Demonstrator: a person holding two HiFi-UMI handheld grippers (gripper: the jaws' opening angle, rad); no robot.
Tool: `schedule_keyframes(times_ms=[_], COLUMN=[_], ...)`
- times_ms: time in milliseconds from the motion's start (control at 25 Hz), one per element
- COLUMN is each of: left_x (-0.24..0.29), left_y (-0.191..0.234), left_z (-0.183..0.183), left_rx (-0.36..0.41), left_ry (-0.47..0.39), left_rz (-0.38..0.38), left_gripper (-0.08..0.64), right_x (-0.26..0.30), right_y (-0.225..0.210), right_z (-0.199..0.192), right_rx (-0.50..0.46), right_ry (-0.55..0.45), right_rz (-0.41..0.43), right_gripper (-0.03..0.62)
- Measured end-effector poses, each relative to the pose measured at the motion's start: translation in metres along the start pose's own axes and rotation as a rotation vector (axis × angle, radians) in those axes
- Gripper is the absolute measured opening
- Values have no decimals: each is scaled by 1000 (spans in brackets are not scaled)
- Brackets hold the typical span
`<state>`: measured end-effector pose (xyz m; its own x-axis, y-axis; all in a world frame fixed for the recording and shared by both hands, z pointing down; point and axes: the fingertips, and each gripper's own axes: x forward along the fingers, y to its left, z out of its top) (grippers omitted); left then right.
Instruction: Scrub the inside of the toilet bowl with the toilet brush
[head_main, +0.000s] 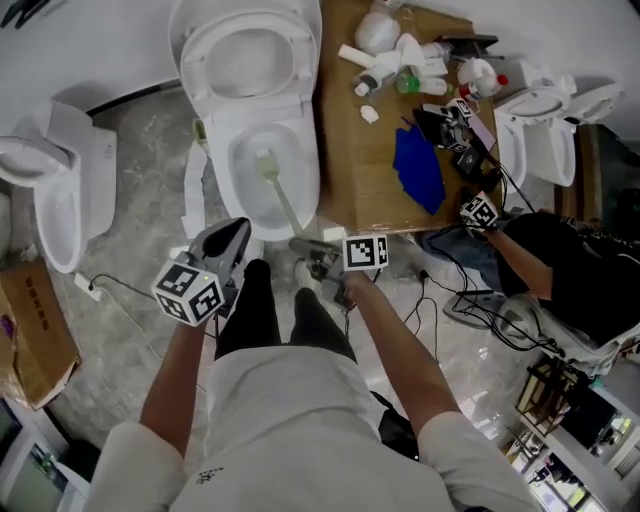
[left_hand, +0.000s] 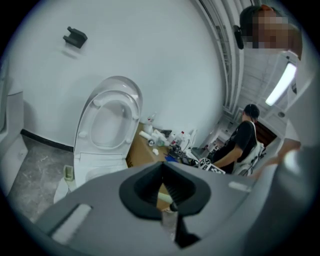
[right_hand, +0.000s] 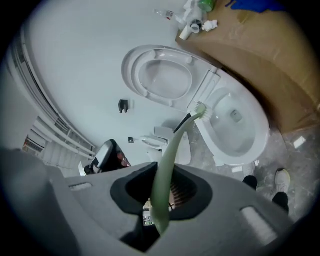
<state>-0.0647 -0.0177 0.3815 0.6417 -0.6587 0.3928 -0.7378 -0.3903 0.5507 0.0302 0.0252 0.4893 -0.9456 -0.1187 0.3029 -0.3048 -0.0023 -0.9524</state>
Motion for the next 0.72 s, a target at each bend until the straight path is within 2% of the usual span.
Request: schedule_keyframes(times_ms=[480,720], left_x=[35,40], left_y=[74,108], left_z=[-14,-22], left_rx=[-15,-39], left_ry=[26,26], left_rz=[-19,8], left_gripper=[-9,-9], right_x=[79,101], right_y=[-97,-142], right_z=[24,50], right_rx=[157,259], right_ry=[-56,-145], right_rz=[-87,-122], right_gripper=[64,63])
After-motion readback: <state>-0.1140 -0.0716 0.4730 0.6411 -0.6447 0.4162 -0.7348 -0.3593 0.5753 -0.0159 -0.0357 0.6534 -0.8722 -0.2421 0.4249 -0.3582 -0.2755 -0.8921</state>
